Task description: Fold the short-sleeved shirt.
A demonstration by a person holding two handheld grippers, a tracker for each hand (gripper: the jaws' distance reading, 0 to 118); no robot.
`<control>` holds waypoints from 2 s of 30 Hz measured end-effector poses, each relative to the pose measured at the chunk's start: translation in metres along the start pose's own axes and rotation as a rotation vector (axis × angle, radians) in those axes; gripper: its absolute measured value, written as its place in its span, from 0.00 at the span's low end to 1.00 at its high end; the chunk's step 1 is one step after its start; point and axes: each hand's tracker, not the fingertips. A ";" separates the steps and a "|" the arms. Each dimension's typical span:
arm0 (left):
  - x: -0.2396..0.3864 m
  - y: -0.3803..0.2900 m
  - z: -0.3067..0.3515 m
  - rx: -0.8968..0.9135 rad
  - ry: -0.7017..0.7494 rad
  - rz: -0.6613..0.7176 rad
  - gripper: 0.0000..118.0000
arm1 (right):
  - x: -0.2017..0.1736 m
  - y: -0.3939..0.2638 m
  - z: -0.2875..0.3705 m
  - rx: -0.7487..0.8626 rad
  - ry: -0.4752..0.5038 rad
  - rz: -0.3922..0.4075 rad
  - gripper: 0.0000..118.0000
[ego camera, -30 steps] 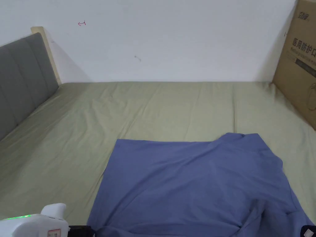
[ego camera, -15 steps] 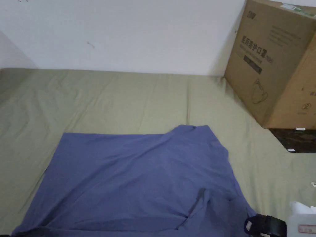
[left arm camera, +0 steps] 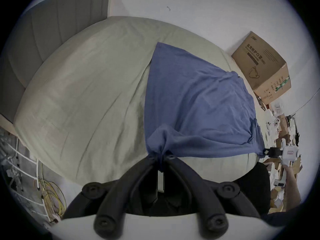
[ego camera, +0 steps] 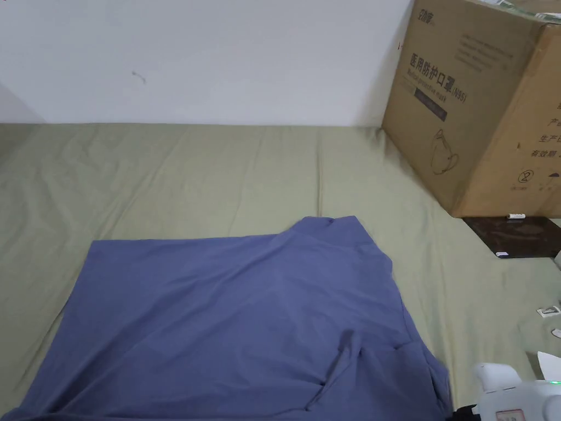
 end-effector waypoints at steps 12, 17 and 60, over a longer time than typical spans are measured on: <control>-0.005 0.056 -0.003 0.006 -0.085 0.098 0.03 | 0.008 0.062 0.041 0.116 0.176 -0.137 0.01; 0.002 0.141 -0.035 -0.012 -0.115 0.100 0.03 | -0.010 0.159 0.020 0.131 0.163 -0.107 0.01; -0.024 0.098 -0.064 0.090 0.009 0.045 0.03 | -0.045 0.087 0.036 0.369 0.233 -0.147 0.00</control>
